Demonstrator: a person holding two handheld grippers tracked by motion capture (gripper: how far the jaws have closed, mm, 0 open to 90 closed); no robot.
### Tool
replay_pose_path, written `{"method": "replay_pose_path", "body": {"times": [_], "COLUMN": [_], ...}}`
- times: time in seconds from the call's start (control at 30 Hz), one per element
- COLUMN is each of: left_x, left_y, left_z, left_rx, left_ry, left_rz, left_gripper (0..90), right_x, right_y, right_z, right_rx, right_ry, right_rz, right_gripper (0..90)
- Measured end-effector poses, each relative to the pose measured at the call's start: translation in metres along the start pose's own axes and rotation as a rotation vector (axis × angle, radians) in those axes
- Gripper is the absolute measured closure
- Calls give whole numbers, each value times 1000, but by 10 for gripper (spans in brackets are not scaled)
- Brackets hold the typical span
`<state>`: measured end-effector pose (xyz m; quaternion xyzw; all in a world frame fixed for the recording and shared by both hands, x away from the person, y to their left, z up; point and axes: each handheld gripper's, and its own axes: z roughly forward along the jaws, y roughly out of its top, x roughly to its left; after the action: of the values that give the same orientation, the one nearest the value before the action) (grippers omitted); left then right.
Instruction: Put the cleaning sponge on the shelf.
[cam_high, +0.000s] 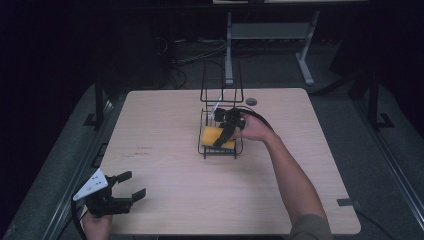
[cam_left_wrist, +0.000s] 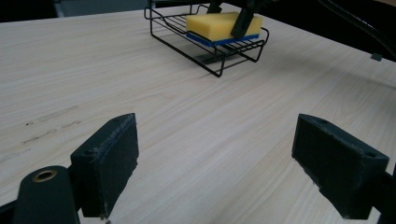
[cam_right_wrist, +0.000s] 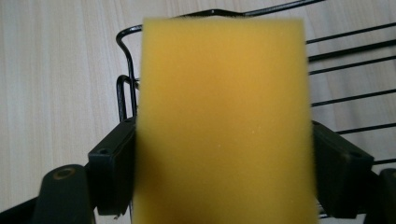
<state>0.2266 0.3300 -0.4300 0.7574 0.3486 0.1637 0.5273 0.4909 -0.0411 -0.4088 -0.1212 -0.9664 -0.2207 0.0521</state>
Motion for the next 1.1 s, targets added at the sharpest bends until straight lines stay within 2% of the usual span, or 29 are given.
{"method": "replay_pose_path", "body": {"times": [0.2,0.63,0.77,0.83,1.1], "left_x": [0,-2,-3,-3,-3], "left_y": [-1,-1,-1,-1,-1], "left_z": [-2,-1,-1,-1,-1], "left_rx": [-4,3,4,3,2], "left_ry": [7,-1,-2,1,2], "left_rz": [-6,1,-2,0,2], "left_gripper": [140,140,141,140,140], "right_x": [2,9,8,8,10], "right_y": [0,2,-1,-3,-8], "right_z": [-2,-18,-21,-22,-26], "right_rx": [-8,-49,-59,-69,-104], "right_ry": [3,-28,-45,-29,-36], "right_rz": [-1,-5,8,12,15], "right_gripper": [185,154,151,151,151]}}
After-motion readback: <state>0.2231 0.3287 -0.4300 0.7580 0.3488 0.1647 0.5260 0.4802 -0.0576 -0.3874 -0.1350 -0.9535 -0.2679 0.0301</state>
